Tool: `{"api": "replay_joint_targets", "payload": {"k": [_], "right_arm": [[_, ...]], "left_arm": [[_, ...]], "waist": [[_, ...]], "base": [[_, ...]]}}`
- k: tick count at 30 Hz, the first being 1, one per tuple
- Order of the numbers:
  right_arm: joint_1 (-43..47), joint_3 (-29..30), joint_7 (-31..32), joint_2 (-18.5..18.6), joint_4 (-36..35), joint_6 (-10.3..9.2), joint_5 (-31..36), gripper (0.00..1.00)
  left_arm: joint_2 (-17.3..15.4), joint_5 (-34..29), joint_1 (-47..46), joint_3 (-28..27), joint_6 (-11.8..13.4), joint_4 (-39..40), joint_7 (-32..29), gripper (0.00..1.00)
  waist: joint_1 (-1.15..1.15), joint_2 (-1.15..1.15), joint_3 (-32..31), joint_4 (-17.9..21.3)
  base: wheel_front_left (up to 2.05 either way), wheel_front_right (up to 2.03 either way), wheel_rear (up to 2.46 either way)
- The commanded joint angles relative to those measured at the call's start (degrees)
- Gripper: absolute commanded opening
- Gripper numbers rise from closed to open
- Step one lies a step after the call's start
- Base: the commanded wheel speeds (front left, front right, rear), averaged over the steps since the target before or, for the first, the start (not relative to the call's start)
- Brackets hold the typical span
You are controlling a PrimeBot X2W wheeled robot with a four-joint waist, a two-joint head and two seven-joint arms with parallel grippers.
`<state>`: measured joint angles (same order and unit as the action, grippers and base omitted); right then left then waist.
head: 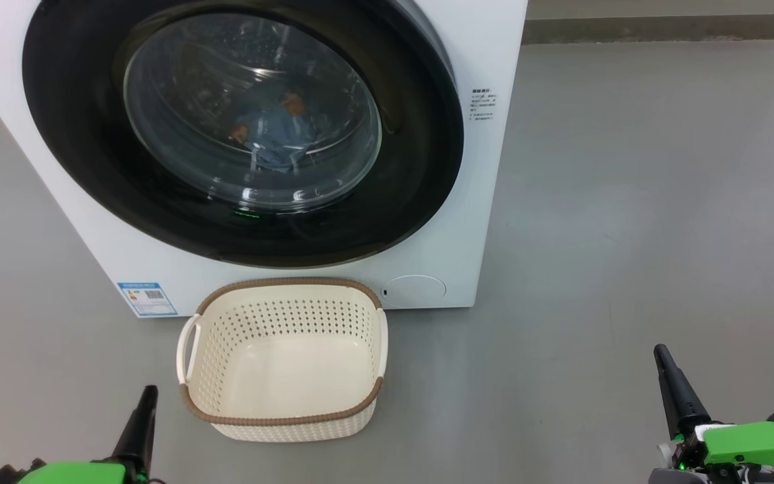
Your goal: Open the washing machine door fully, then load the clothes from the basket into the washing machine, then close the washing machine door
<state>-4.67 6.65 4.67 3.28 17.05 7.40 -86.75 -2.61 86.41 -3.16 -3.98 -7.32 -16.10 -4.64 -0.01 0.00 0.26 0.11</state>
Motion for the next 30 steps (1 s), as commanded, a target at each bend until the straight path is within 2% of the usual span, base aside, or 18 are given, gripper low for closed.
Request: {"api": "replay_joint_targets", "payload": {"k": [1, 8, 30], "right_arm": [[-1.7, -0.7, 0.8, 0.0, -2.1, 0.09, -2.1, 0.0], [-1.8, 0.0, 1.9, -0.4, -2.8, 0.09, -5.3, 0.0], [-1.8, 0.0, 1.9, -0.4, -2.8, 0.09, -5.3, 0.0]], "left_arm": [[-0.5, 2.0, -2.9, -2.1, -0.2, 1.7, -0.8, 0.0], [-0.3, 5.7, -3.3, -2.6, -0.2, 1.8, -1.9, 0.0], [-0.3, 5.7, -3.3, -2.6, -0.2, 1.8, -1.9, 0.0]], "waist": [[0.0, 0.0, 0.0, 0.0], [0.0, 0.0, -0.2, -0.1], [0.0, 0.0, -0.2, -0.1]], "base": [[0.0, 0.0, 0.0], [0.0, 0.0, 0.0], [0.0, 0.0, 0.0]]}}
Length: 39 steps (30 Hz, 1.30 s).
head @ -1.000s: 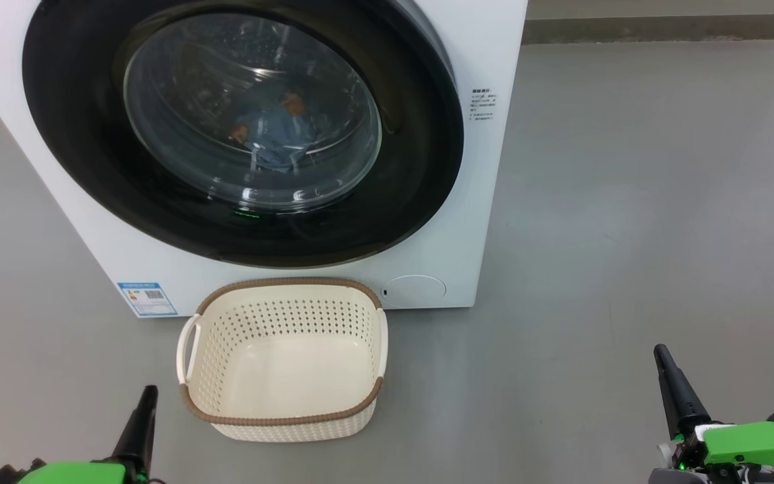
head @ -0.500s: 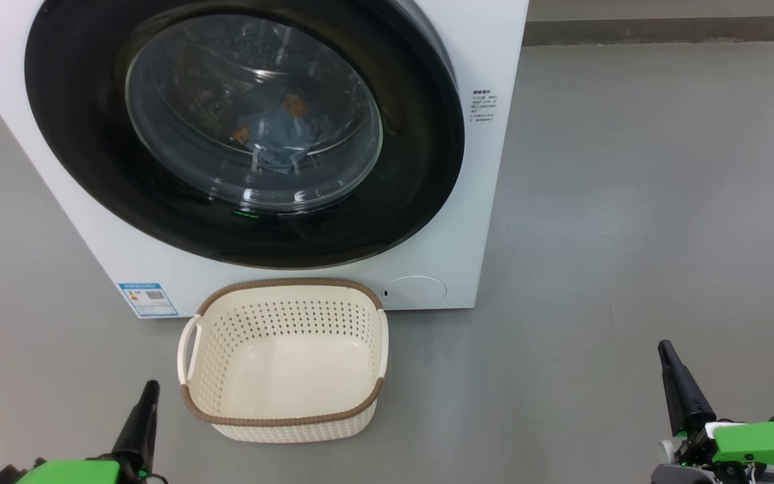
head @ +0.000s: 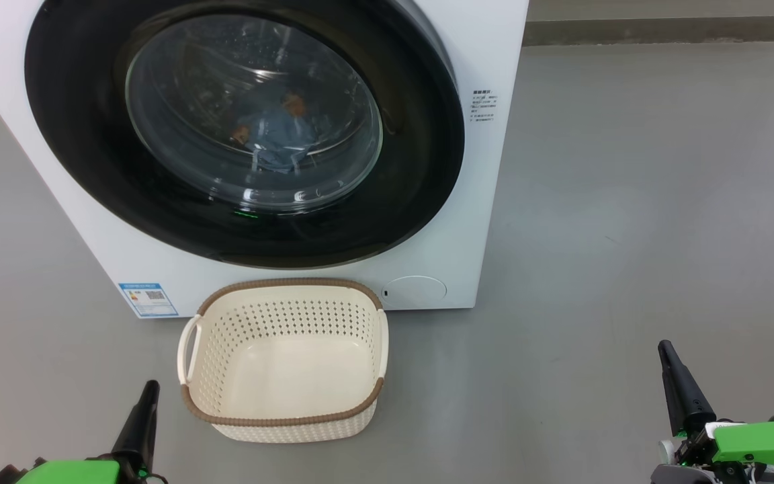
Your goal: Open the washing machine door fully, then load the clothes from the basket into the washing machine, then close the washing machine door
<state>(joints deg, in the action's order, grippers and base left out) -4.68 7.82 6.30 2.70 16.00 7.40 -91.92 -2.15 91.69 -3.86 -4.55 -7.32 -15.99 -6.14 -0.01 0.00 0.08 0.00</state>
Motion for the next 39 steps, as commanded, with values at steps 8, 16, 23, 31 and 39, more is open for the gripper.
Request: {"api": "replay_joint_targets", "payload": {"k": [8, 16, 23, 31, 39], "right_arm": [[-1.8, -1.2, 0.2, 0.2, -1.8, 0.09, -0.2, 0.0], [-1.8, -1.2, 0.2, 0.2, -1.8, 0.09, -0.2, 0.0], [-1.8, -1.2, 0.2, 0.2, -1.8, 0.09, -0.2, 0.0], [-1.8, -1.2, 0.2, 0.2, -1.8, 0.09, -0.2, 0.0], [-1.8, -1.2, 0.2, 0.2, -1.8, 0.09, -0.2, 0.0]], "left_arm": [[-0.8, 0.4, -2.6, -2.0, -0.2, 1.7, -0.4, 0.0], [-0.8, 0.4, -2.6, -2.0, -0.2, 1.7, -0.4, 0.0], [-0.8, 0.4, -2.6, -2.0, -0.2, 1.7, -0.4, 0.0], [-0.8, 0.4, -2.6, -2.0, -0.2, 1.7, -0.4, 0.0], [-0.7, 0.4, -2.6, -2.0, -0.2, 1.7, -0.4, 0.0]], "waist": [[0.0, 0.0, 0.0, 0.0], [0.0, 0.0, 0.0, 0.0], [0.0, 0.0, 0.0, 0.0], [0.0, 0.0, 0.0, 0.0], [0.0, 0.0, 0.0, 0.0]], "base": [[0.0, 0.0, 0.0], [0.0, 0.0, 0.0], [0.0, 0.0, 0.0], [0.0, 0.0, 0.0], [0.0, 0.0, 0.0]]}}
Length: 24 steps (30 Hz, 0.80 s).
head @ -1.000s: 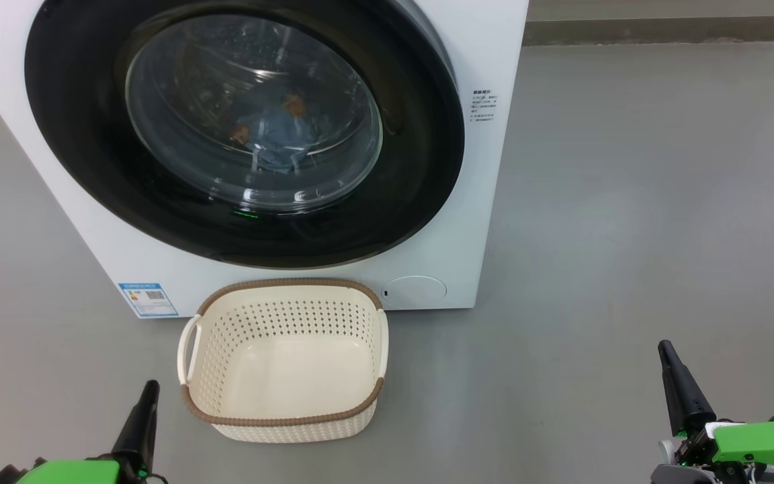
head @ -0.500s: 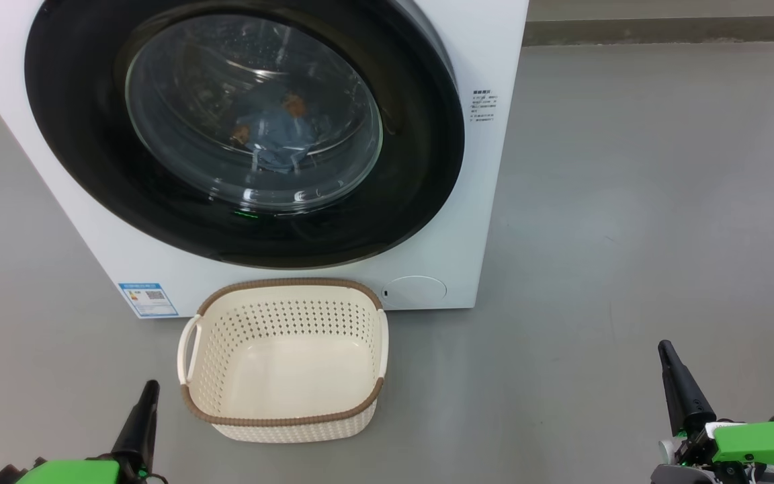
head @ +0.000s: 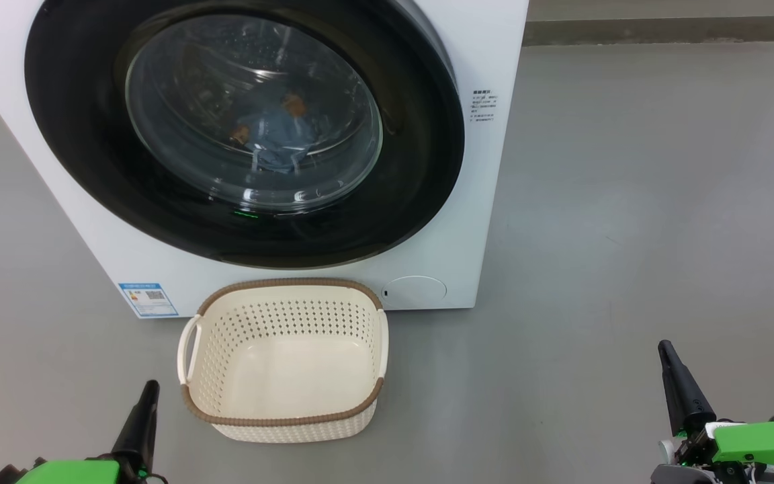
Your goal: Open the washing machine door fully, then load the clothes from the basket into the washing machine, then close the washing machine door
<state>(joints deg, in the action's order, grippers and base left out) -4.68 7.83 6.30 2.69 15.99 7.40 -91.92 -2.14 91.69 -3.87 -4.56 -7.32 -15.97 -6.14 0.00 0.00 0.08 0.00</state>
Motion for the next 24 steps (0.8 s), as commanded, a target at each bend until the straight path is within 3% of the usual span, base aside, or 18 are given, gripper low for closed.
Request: {"api": "replay_joint_targets", "payload": {"k": [1, 24], "right_arm": [[-1.8, -1.2, 0.2, 0.2, -1.7, 0.09, -0.2, 0.0], [-1.8, -1.2, 0.2, 0.2, -1.7, 0.09, -0.2, 0.0]], "left_arm": [[-0.8, 0.4, -2.6, -2.0, -0.2, 1.7, -0.4, 0.0], [-0.8, 0.4, -2.6, -2.0, -0.2, 1.7, -0.4, 0.0]], "waist": [[0.0, 0.0, 0.0, 0.0], [0.0, 0.0, 0.0, 0.0]], "base": [[0.0, 0.0, 0.0], [0.0, 0.0, 0.0]]}}
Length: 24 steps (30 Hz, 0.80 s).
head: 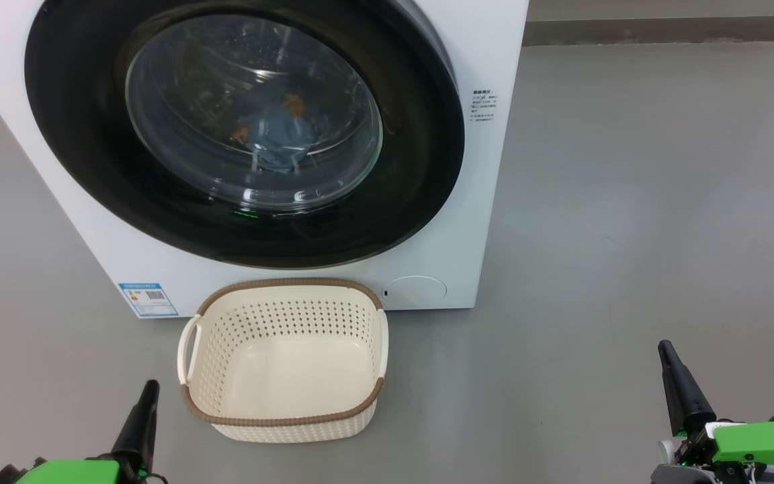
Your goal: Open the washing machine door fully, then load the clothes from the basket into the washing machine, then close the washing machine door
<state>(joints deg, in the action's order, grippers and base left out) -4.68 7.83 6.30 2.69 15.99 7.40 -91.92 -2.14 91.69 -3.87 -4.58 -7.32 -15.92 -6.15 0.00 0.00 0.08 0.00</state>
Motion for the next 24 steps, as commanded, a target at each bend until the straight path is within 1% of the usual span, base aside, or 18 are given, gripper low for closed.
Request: {"api": "replay_joint_targets", "payload": {"k": [1, 24], "right_arm": [[-1.8, -1.2, 0.2, 0.2, -1.7, 0.09, -0.2, 0.0], [-1.8, -1.2, 0.2, 0.2, -1.7, 0.09, -0.2, 0.0]], "left_arm": [[-0.8, 0.4, -2.6, -2.0, -0.2, 1.7, -0.4, 0.0], [-0.8, 0.4, -2.6, -2.0, -0.2, 1.7, -0.4, 0.0]], "waist": [[0.0, 0.0, 0.0, 0.0], [0.0, 0.0, 0.0, 0.0]], "base": [[0.0, 0.0, 0.0], [0.0, 0.0, 0.0]]}}
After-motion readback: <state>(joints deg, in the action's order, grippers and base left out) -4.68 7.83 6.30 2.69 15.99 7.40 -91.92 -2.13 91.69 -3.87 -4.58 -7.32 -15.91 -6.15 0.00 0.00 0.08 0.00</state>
